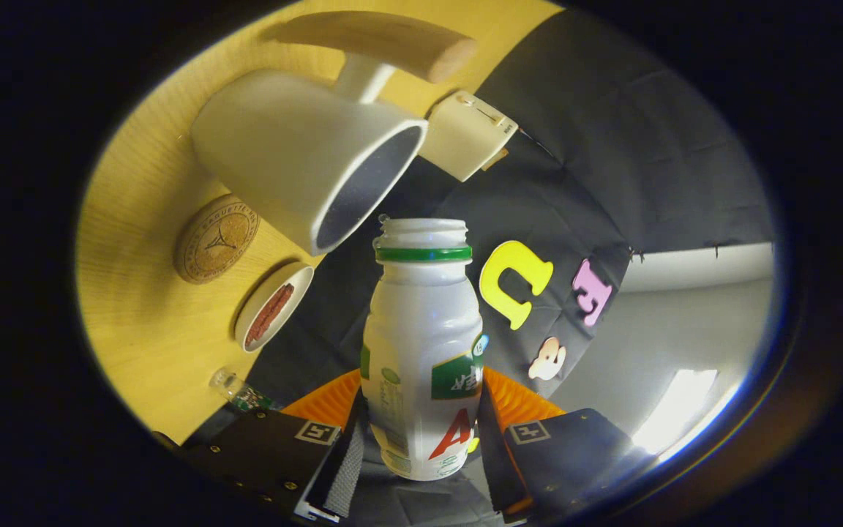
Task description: Take the bottle from table, then pour the juice into the cup, finally place the bottle on the coaster
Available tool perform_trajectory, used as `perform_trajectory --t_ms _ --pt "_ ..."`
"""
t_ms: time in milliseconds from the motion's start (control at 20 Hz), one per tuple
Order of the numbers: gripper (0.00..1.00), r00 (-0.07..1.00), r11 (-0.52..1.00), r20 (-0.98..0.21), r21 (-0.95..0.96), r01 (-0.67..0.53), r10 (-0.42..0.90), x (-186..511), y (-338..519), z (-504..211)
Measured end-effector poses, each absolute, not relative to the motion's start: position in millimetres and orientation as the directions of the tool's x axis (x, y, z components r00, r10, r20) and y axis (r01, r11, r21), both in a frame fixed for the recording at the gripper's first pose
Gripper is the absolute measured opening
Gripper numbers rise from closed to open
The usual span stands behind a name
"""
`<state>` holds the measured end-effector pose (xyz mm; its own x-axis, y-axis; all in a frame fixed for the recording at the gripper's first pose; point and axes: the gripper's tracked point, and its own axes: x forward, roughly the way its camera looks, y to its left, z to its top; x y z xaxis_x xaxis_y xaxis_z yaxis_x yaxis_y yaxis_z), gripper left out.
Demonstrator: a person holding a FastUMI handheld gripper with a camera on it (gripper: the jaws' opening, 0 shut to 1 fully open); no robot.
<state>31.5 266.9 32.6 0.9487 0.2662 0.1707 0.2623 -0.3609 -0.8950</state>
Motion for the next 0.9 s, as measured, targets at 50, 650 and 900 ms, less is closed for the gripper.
perform_trajectory --t_ms 50,650,900 --pt "0.68 0.954 -0.314 0.162 -0.919 0.239 0.253 33 265 33" --pt "0.69 0.977 0.383 -0.001 -0.920 -0.083 0.212 41 245 17" --pt "0.69 0.972 0.587 0.002 -0.798 -0.140 0.235 45 246 16"
